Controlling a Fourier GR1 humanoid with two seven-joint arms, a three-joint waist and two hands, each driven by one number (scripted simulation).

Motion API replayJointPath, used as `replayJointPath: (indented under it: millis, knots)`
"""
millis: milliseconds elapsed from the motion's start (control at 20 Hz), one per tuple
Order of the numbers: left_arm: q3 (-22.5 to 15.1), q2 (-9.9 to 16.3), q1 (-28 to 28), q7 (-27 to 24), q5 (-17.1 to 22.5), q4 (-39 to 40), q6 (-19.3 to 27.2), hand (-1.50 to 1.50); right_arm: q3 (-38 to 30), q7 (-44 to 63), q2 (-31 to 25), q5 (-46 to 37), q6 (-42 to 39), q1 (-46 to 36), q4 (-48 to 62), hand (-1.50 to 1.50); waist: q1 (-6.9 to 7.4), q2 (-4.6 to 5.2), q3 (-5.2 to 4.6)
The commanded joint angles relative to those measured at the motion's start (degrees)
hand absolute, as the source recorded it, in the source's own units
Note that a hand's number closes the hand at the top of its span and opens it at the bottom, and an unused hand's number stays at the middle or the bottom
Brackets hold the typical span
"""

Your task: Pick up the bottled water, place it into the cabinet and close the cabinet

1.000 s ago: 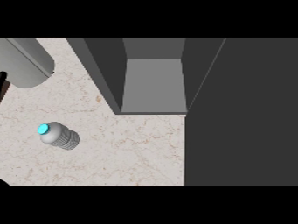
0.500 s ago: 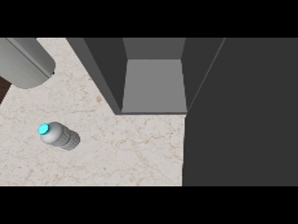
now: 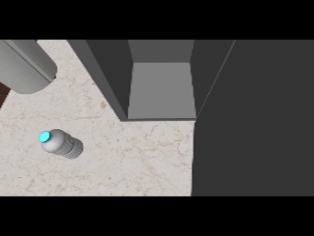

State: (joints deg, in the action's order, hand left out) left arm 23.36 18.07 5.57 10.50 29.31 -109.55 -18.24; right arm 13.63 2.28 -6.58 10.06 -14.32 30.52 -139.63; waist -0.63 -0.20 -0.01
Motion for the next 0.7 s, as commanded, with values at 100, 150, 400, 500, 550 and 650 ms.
replayJointPath:
  millis: [100,150,400,500,550,650]
  knots:
    - [-1.21,-2.75,2.77,-3.91,-4.46,5.17,-2.11,-1.5,2.68,-1.55,-0.86,-2.65,-0.44,8.16,-10.05,-1.5,-0.22,-0.03,-0.03]
    - [0.52,-1.42,2.62,-4.99,-3.27,8.09,-4.07,-1.5,1.83,-1.16,-1.01,-2.16,0.12,8.56,-9.5,-1.5,-0.1,0.02,-0.04]
    - [-1.76,-0.73,-3.6,-5.95,-7.1,18.86,-3.84,-1.5,4.54,-1.26,-2.06,-2.52,-0.11,12.54,-14.87,-1.5,-0.87,0.18,-0.09]
    - [-1.66,-0.83,-1.77,-9.73,-8.15,23.83,-7.36,-1.5,2.53,-7.25,-3.31,-2.65,-2.78,14.99,-10.27,-1.5,-0.8,0.05,-0.04]
    - [-2.26,-0.76,-6.21,-10.19,-8.46,27.99,-6.81,-1.5,1.78,-3.95,-3.97,-0.53,-2.11,14.45,-12.53,-1.5,-0.96,0.23,-0.07]
    - [-0.76,0.36,-6.25,-12.48,-8.08,33.82,-9.22,-1.5,4.64,-9.32,-1.92,-4.71,-2.24,14.79,-8.75,-1.5,-0.91,0.13,-0.07]
